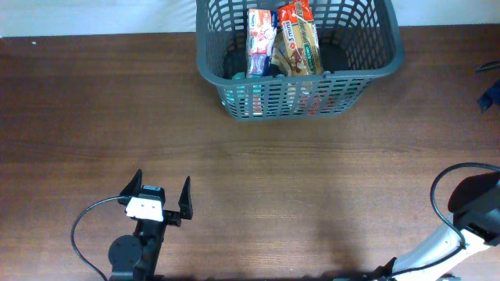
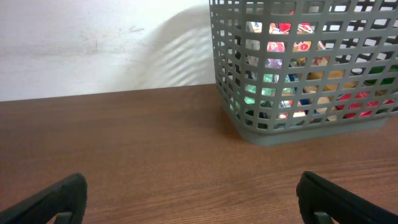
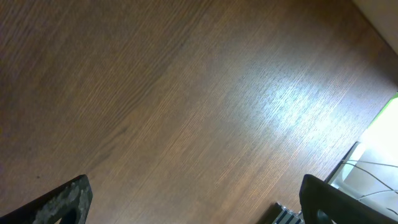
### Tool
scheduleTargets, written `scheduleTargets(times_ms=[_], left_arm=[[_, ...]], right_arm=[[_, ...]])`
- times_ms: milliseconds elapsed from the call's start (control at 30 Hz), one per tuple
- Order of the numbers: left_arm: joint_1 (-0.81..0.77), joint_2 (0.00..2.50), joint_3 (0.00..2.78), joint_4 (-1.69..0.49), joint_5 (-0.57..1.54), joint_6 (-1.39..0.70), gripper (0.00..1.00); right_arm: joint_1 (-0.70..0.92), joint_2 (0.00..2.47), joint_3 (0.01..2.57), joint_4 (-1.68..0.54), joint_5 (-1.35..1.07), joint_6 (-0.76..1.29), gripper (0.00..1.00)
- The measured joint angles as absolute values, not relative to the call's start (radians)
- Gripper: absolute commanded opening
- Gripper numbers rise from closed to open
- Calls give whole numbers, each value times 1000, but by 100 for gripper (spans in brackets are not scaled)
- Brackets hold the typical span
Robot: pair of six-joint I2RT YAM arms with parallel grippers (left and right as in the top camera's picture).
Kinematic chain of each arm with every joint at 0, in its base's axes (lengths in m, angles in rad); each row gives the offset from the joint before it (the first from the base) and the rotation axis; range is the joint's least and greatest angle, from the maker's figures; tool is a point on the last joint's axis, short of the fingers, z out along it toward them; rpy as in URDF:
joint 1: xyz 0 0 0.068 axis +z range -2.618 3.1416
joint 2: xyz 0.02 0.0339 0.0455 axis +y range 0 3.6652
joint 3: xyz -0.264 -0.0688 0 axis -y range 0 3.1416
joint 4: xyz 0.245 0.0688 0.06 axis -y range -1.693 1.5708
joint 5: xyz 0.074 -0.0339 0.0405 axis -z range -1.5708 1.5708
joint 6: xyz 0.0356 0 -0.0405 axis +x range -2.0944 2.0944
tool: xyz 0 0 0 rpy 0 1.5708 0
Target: Pack container
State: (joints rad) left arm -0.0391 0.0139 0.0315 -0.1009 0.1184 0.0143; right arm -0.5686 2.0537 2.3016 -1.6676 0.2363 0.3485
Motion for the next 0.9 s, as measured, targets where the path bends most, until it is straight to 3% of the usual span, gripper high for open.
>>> scheduleTargets(times_ms=[700,900], left_arm=[[-39,14,31,-101,118,14,99],[-39,14,31,-101,118,14,99]], right_arm=[[-569,2054,2302,-1652,236,348,99],[-553,2038,2296,-1419,233,347,99]])
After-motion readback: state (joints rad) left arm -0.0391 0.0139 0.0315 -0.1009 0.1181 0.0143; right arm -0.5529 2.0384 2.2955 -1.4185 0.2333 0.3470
